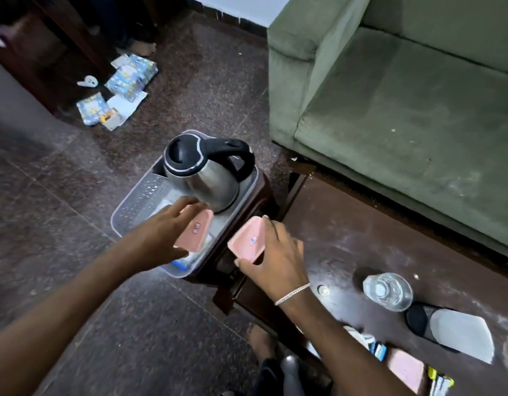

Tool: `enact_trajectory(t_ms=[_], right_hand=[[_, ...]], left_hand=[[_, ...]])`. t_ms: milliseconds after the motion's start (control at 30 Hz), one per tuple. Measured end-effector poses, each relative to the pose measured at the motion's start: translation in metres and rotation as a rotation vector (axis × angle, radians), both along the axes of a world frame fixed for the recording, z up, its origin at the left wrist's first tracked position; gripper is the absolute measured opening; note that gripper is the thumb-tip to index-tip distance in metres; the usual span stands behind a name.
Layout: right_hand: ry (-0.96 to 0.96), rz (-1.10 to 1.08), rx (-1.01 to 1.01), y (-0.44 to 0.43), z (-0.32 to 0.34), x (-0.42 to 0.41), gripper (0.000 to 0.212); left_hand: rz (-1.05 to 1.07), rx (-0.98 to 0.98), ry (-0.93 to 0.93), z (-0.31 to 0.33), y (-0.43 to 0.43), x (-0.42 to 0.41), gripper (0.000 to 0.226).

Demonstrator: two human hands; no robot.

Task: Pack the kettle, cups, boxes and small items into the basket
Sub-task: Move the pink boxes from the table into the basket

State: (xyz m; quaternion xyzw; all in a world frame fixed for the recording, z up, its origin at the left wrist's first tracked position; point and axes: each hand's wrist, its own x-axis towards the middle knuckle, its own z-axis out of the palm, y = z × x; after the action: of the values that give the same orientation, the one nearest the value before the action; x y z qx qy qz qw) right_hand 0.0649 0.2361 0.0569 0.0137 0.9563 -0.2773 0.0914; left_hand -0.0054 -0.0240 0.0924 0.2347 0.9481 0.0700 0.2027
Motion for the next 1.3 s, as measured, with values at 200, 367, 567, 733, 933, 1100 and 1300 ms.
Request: enact_trajectory(t_ms=[200,367,567,733,933,1100,1300], right_hand=[[0.055,0.068,-0.010,-0.095,0.000,-0.017,0.095],[0.015,0.121,0.094,-0.139,-0.024,-0.027,0.091],[-0.111,0.183,0.184,-0.154,-0.045,-0.032,0.075],[-0.143,0.182,0.172,-0.157,-0.051,-0.033,0.072],[-0.129,0.182,0.159,-0.156,-0.056,-0.033,0.100],[-0.089,0.197,0.121,-0.151,-0.051,-0.032,0.109],[0.069,0.162,0.066,-0.116,-0.025,-0.021,0.094]], left_hand=[[-0.002,-0.040,-0.115,-0.024,-0.075,-0.021,0.112],[-0.035,-0.075,-0.215,-0.058,-0.087,-0.035,0.114],[-0.021,-0.074,-0.261,-0.085,-0.098,-0.044,0.118],[-0.031,-0.062,-0.283,-0.091,-0.104,-0.051,0.112],[-0.058,-0.138,-0.294,-0.083,-0.092,-0.055,0.117],[-0.024,-0.181,-0.262,-0.075,-0.091,-0.045,0.133],[0.056,-0.114,-0.065,-0.047,-0.074,-0.022,0.141]])
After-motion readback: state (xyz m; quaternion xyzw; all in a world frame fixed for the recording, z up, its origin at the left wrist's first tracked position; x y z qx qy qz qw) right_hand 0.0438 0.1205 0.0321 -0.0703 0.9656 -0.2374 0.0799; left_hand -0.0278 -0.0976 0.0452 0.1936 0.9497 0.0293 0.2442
